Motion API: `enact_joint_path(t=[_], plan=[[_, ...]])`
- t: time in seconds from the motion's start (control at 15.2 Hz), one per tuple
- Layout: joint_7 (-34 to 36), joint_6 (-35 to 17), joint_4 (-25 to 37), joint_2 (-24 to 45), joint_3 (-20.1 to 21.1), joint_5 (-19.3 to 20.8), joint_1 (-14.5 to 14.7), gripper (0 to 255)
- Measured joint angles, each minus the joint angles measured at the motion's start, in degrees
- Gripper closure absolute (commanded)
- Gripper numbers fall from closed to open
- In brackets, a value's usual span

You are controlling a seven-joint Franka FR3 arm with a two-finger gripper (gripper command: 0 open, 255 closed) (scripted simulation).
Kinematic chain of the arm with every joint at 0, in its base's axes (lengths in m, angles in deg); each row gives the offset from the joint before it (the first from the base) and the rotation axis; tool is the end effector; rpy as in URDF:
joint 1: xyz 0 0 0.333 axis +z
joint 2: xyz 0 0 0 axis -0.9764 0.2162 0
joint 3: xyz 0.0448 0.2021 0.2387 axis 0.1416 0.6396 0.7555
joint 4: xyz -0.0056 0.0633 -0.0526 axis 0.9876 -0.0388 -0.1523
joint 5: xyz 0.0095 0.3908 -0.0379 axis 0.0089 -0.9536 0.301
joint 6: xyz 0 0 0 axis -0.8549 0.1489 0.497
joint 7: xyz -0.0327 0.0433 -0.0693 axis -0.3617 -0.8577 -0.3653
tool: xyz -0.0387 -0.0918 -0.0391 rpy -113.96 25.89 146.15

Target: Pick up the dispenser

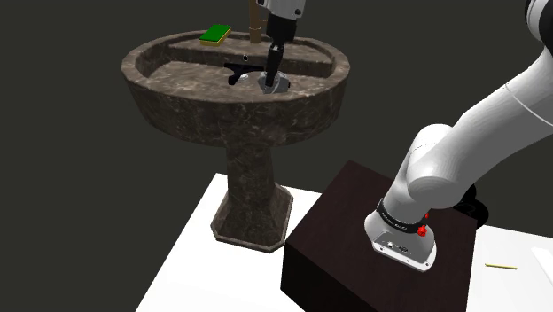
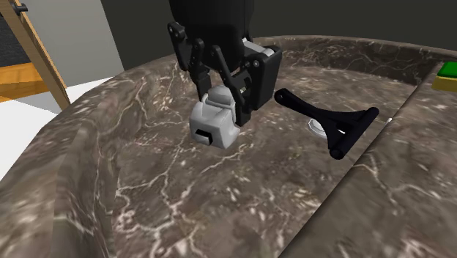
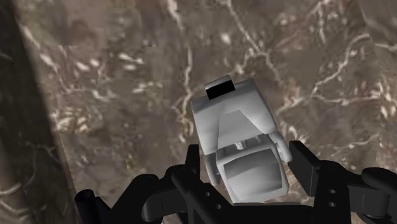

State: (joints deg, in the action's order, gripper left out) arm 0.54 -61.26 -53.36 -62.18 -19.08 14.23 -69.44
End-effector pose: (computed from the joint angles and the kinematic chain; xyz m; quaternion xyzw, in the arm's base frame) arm 0.4547 0.0243 0.5783 -0.9606 -0.2582 -0.0757 0.0701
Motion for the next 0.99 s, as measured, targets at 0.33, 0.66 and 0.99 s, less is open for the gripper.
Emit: enact_joint_path(t=[0.33,0.66,0.99], plan=[[0.6,3.4,3.8,0.4,0.0,0.1,0.1,255],[1.0,7.2,8.0,0.8,0.0,0.2,0.1,255],[1.5,10.7,12.4,1.7,-0.1,0.2,0.1,255]])
